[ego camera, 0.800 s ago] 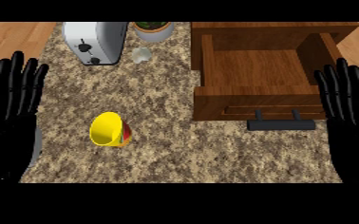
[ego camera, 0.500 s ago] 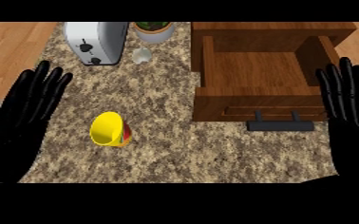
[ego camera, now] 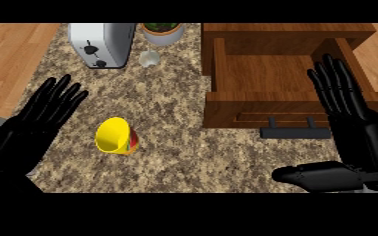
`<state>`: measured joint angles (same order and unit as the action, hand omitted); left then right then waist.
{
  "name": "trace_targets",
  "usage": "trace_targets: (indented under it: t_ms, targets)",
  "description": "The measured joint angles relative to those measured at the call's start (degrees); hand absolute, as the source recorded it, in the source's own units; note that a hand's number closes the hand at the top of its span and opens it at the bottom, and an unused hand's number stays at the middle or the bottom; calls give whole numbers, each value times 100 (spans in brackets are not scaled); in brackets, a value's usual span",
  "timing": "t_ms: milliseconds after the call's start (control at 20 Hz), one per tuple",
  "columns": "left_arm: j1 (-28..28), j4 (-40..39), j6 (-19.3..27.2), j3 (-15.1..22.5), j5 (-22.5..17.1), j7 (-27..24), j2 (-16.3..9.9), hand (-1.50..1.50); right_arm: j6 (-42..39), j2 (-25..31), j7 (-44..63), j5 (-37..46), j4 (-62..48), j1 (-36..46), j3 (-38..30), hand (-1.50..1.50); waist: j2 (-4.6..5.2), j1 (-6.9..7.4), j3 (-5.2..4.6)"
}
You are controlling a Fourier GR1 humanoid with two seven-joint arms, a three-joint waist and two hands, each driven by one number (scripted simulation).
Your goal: Pick up the cup, place it into the drawer and close the drawer
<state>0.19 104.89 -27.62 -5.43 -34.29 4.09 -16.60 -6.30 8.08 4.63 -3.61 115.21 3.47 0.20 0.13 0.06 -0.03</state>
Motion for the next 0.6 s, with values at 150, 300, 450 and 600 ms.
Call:
trace_targets:
  t_ms: [150,300,450,600]
  targets:
    - [-158,-612,-229,-89,219,-192,6,-150,-84,30,13,-78,-245,217,-95,-150,-2,-7,1]
    - [-230,-1191,-507,-196,508,-491,-13,-150,-119,49,35,-110,-377,396,-174,-150,-5,-9,1]
    - [-439,-1822,-659,-242,894,-791,9,-150,-205,94,-49,-152,-550,525,-280,-150,-5,-15,1]
    - [-693,-2493,-691,-295,1321,-1159,39,-150,-229,120,-41,-199,-590,658,-371,-150,-4,-24,1]
